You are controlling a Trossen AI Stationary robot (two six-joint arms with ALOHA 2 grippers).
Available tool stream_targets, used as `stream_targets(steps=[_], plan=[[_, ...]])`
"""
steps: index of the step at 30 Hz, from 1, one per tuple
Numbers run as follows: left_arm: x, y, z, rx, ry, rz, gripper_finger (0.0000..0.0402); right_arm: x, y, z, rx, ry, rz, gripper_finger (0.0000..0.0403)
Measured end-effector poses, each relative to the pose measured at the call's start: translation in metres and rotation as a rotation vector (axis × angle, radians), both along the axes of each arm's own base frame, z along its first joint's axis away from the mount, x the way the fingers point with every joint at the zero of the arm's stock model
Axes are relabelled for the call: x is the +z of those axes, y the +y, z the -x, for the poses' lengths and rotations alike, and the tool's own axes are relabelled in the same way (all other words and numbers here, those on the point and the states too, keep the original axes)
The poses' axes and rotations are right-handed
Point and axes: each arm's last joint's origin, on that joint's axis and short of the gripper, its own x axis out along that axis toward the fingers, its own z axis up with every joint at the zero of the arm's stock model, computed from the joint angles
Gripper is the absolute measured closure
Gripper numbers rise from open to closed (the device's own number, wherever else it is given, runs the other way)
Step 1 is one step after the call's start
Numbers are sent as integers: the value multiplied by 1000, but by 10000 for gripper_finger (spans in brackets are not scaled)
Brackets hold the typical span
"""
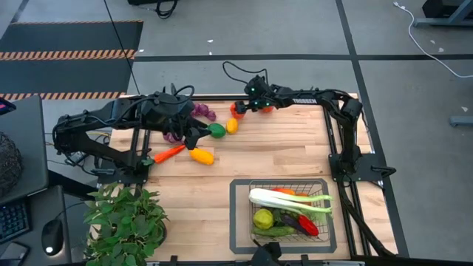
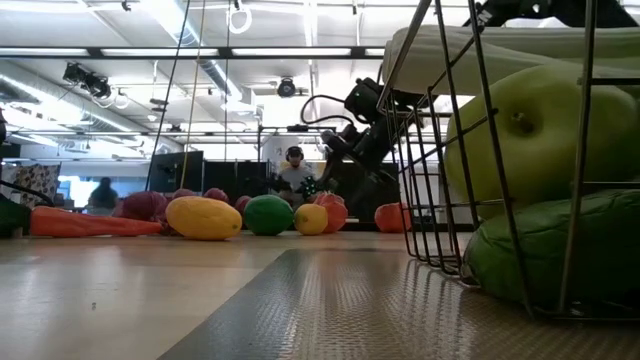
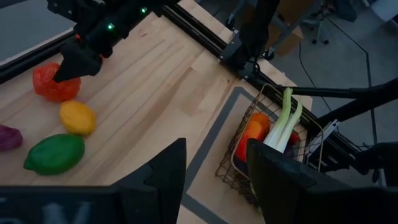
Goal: Build produce basket
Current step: Put the lemon into the wire basket
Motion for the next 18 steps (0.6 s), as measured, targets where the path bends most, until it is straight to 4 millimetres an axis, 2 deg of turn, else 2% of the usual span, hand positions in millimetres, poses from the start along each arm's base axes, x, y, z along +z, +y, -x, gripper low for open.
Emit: stream_targets(steps=[6,13,18], plan=[[0,0,0,16,-6,26,228,2,0,-2,-70,-18,11,38],[0,0,0,17,-7,26,228,0,11,-8,-39,6,13,55],[0,-1,0,15,-7,29,228,1,15,-11,-56,25,85,57]])
